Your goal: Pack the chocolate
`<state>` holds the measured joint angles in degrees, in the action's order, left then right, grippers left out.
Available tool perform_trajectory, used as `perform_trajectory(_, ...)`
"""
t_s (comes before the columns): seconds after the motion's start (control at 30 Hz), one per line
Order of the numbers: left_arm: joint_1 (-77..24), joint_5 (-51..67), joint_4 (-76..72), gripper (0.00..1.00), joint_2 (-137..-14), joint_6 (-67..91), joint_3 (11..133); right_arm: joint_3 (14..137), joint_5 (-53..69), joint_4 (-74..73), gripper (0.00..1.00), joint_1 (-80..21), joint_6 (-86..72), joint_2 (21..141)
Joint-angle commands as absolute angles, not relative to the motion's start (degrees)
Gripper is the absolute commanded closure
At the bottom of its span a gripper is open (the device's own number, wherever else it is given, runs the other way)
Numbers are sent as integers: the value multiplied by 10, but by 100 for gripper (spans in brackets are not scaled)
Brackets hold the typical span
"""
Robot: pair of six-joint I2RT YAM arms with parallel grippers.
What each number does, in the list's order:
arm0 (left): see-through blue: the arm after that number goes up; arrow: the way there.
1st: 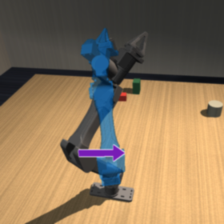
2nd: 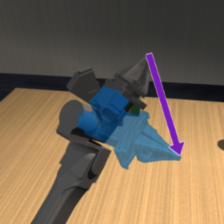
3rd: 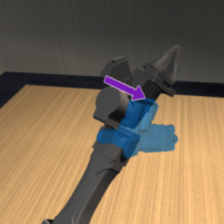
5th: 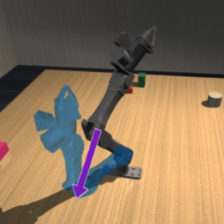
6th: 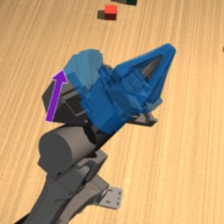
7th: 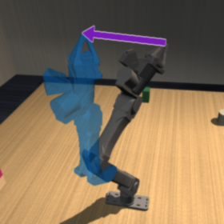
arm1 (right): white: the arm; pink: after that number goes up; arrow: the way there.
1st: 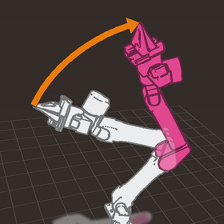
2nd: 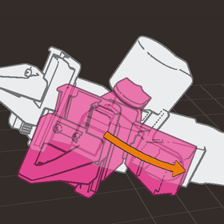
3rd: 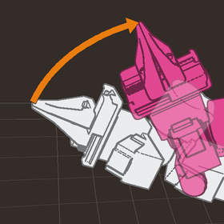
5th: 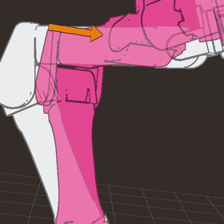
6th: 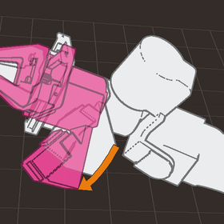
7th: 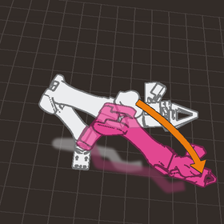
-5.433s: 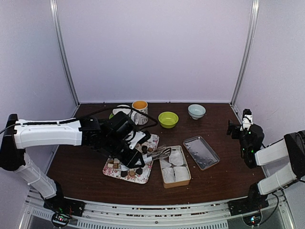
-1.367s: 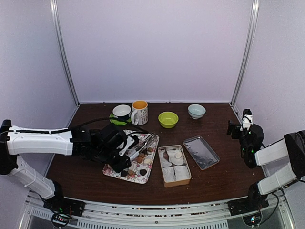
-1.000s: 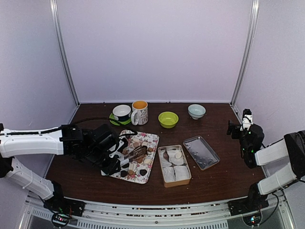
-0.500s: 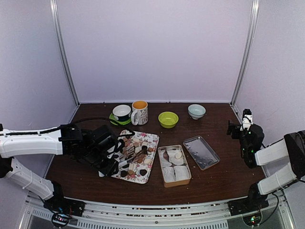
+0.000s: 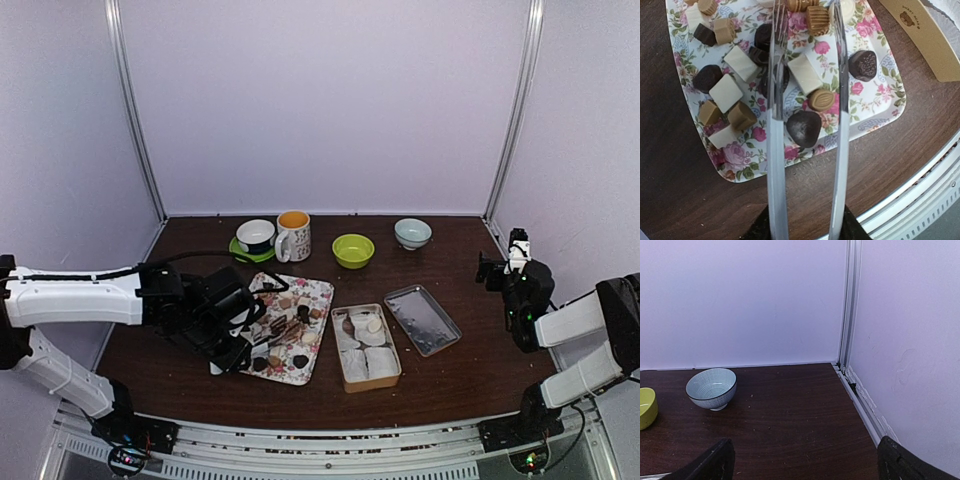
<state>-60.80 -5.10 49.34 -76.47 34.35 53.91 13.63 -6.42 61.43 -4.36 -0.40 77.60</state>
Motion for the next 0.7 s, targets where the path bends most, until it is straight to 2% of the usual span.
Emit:
perform_trajectory(0.0,-606,-60,471,63,-782,337,554,146,-73,617,0,-40,-9,778)
perform_trajectory(0.1,-606,-58,471,64,-791,336,555,145,-73,618,0,-40,-9,779)
perform_trajectory(0.23,-606,-70,490,74,-783,339,562,145,-73,618,0,-40,-8,778)
perform_trajectory(0.43,-610,-67,501,81,-724,325,565,146,-73,618,0,-40,-8,778)
perform_trajectory(0.67,-615,-34,468,79,-674,301,570,145,-73,618,0,-40,-9,778)
